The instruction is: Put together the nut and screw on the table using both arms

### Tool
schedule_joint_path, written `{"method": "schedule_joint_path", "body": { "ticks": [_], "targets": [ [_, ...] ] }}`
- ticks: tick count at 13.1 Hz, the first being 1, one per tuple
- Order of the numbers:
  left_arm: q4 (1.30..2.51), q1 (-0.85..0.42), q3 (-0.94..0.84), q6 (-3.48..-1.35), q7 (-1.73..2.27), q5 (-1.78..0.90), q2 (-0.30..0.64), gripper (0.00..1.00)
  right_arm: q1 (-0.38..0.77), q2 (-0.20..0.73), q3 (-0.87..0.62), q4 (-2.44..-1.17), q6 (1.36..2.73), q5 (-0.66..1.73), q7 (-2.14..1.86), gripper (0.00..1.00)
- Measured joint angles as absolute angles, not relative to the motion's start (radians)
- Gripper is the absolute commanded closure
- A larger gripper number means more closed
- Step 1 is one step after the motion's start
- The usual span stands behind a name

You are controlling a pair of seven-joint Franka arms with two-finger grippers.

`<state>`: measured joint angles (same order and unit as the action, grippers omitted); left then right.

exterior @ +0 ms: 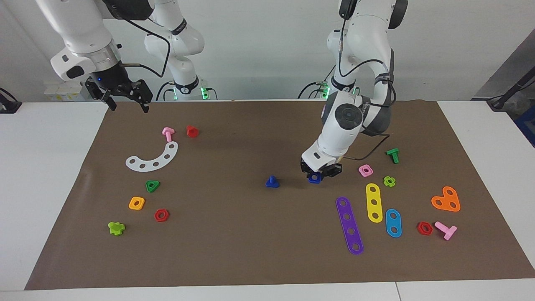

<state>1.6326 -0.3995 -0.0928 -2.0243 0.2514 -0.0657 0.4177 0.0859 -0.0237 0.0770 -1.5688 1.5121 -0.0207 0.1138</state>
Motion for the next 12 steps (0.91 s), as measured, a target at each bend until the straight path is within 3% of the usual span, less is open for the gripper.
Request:
{"method": "schedule_joint_path", "body": {
  "ticks": [6,12],
  "targets": [
    [1.495,-0.507,-0.093,-2.014,0.476,-0.092,0.506,0.81,0.086,-0.024,0.077,-1.569,1.512,-0.021,0.114,0.0],
    [1.479,-0.547,-0.093,-2.053,0.521,-0.099,0.527,0.83,0.086,-0.024,0.077,-1.569,1.512,-0.021,0.114,0.0]
  ]
}}
